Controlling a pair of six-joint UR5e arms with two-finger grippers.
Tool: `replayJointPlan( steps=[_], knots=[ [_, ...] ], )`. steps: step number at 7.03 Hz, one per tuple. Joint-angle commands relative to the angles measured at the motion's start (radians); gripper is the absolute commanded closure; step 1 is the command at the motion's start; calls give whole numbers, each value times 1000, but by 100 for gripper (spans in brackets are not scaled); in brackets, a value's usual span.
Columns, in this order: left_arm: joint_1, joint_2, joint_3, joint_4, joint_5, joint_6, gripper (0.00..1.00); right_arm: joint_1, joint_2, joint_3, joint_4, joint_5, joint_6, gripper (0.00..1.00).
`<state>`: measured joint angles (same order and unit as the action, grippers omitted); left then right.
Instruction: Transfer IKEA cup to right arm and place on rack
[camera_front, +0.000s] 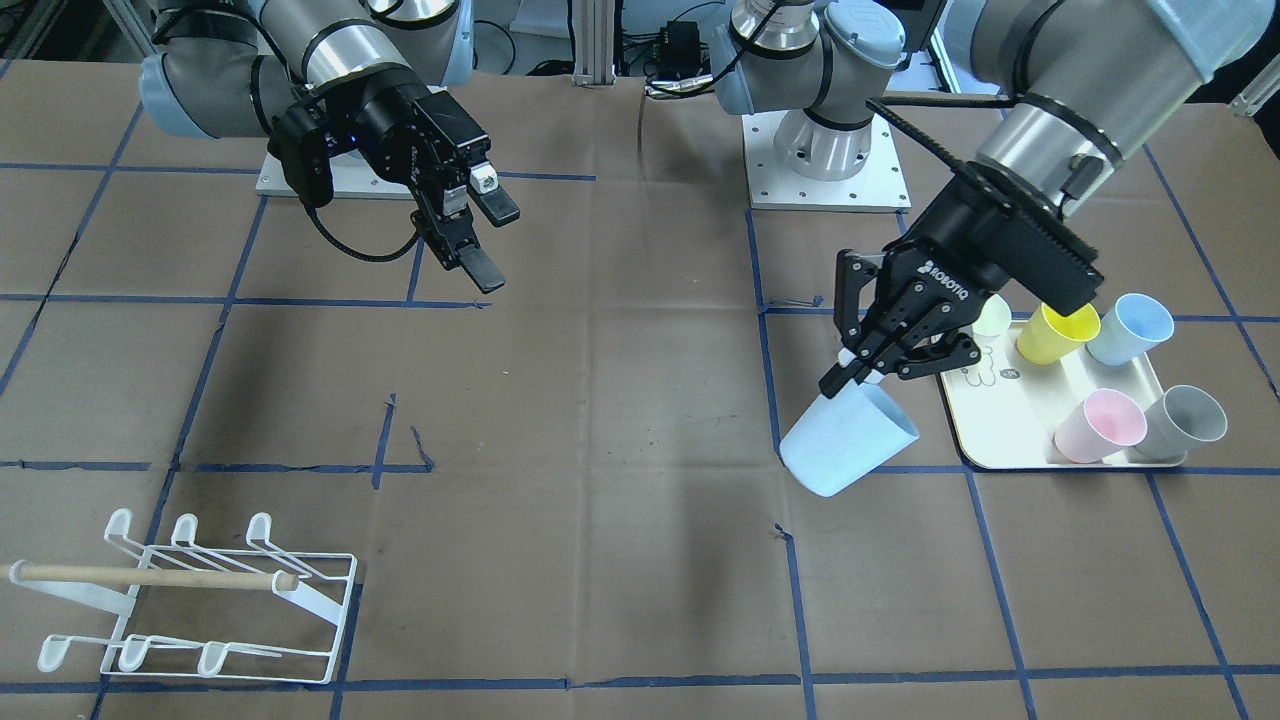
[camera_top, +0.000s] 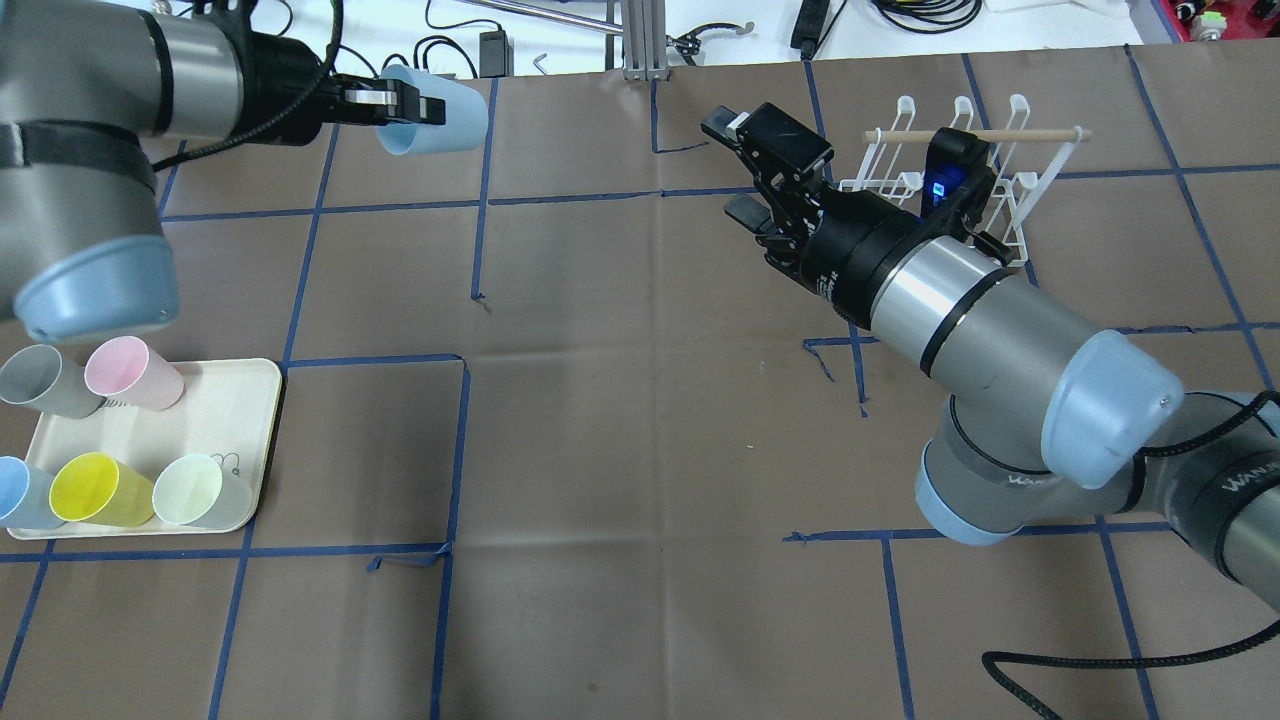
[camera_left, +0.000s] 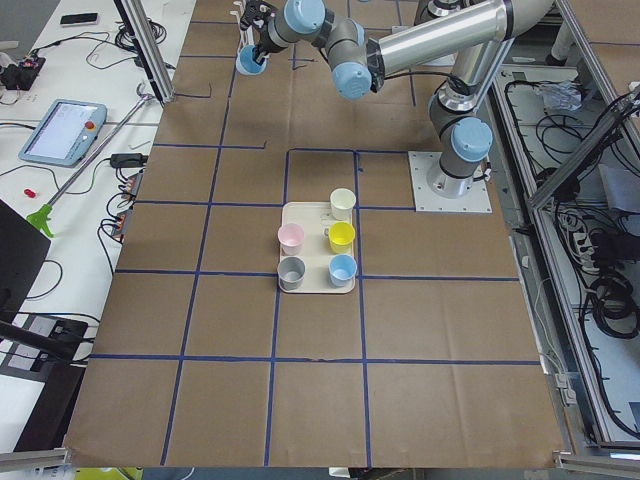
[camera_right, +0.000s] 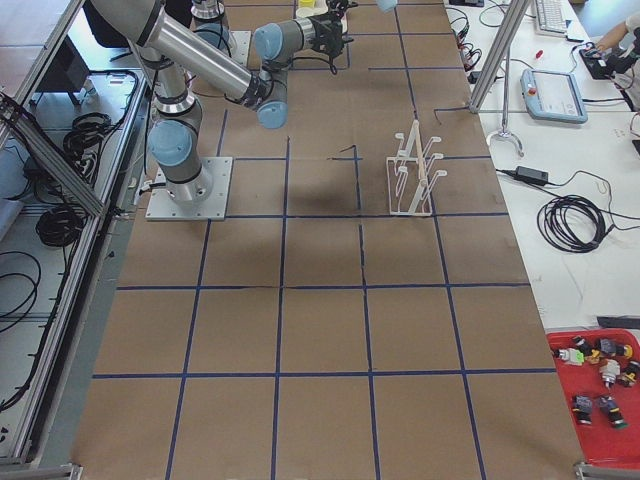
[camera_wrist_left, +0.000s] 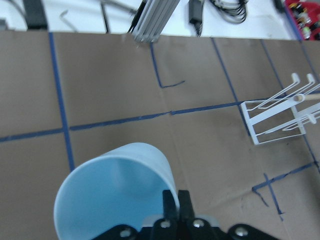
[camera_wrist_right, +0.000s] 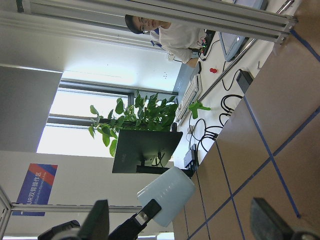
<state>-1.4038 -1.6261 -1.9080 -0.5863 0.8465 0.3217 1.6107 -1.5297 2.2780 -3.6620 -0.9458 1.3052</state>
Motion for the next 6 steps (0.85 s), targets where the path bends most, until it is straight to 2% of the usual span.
replayJointPlan(
  steps=[1, 3, 5, 6],
  knots=[
    [-46, -37, -162, 411, -94, 34, 100, 0, -1, 6, 5, 5, 2, 0],
    [-96, -96, -262, 718, -130, 27, 100, -2, 13, 21, -1, 5, 2, 0],
    [-150, -120, -278, 814, -155, 1, 100, -2, 14, 21, 8, -14, 11, 0],
    [-173, -111, -319, 876, -153, -42, 100, -3, 13, 17, 16, -22, 9, 0]
  ],
)
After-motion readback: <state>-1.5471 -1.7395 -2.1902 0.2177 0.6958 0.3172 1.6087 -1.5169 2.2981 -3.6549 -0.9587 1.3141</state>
